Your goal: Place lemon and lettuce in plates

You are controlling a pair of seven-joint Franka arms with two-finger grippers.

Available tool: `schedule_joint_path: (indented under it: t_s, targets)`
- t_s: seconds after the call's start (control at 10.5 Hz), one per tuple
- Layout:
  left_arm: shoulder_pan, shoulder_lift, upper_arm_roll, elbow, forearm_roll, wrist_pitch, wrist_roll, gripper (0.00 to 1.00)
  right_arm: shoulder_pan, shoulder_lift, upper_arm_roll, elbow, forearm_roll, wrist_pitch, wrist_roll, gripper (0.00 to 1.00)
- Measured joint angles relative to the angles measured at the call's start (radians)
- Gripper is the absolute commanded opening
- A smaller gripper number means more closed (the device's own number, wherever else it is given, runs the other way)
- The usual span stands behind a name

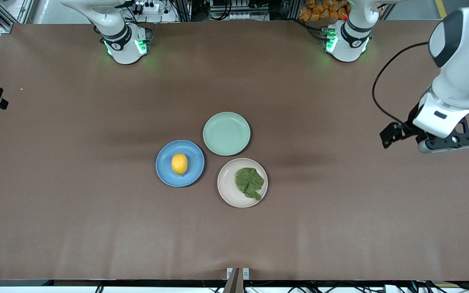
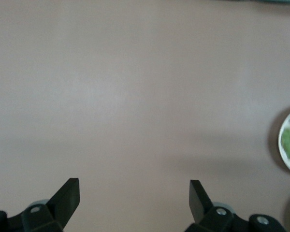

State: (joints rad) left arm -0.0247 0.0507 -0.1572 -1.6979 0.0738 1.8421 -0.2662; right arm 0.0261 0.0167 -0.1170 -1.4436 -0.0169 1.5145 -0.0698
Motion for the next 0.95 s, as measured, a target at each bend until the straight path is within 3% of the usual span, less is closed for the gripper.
schedule_joint_path:
  t_s: [0.38, 0.95]
  targets:
    - [0.005, -0.03, -0.002, 0.139, -0.03, -0.248, 0.088, 1.0, 0.007, 0.0, 0.002, 0.001, 0.001, -0.002, -0.001, 1.0]
    - [0.028, -0.064, -0.021, 0.179, -0.03, -0.326, 0.129, 1.0, 0.015, 0.004, 0.004, -0.002, 0.001, -0.002, -0.003, 1.0]
